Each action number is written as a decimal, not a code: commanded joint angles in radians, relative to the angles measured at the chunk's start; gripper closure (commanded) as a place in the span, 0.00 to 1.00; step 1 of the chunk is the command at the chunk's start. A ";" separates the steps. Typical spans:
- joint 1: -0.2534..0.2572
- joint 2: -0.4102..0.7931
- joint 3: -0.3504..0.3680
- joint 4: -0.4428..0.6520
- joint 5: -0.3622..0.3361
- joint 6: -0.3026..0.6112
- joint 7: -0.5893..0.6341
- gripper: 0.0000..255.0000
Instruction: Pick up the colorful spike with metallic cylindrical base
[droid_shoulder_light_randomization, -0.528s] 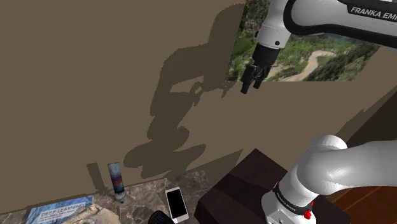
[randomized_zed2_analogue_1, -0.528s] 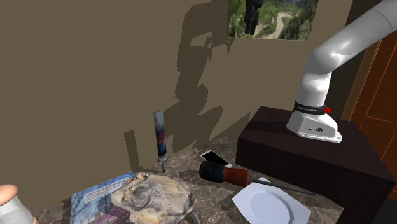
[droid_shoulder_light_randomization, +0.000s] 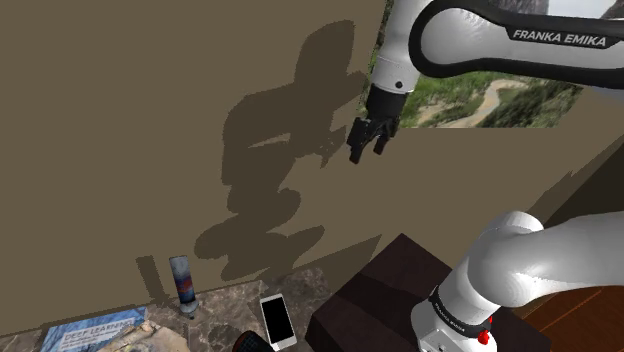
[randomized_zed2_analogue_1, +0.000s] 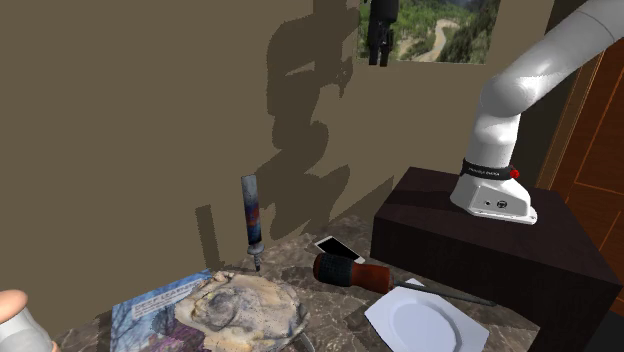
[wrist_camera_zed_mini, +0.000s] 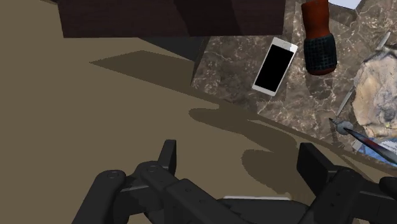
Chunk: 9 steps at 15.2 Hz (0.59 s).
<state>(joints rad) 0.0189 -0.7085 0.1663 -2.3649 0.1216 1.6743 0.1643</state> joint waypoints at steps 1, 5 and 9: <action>0.007 0.045 0.042 -0.001 0.024 0.043 0.050 0.00; 0.019 0.143 0.122 0.017 0.059 0.118 0.147 0.00; 0.024 0.259 0.200 0.055 0.075 0.191 0.246 0.00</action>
<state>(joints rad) 0.0412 -0.4887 0.3414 -2.3219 0.1925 1.8380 0.3786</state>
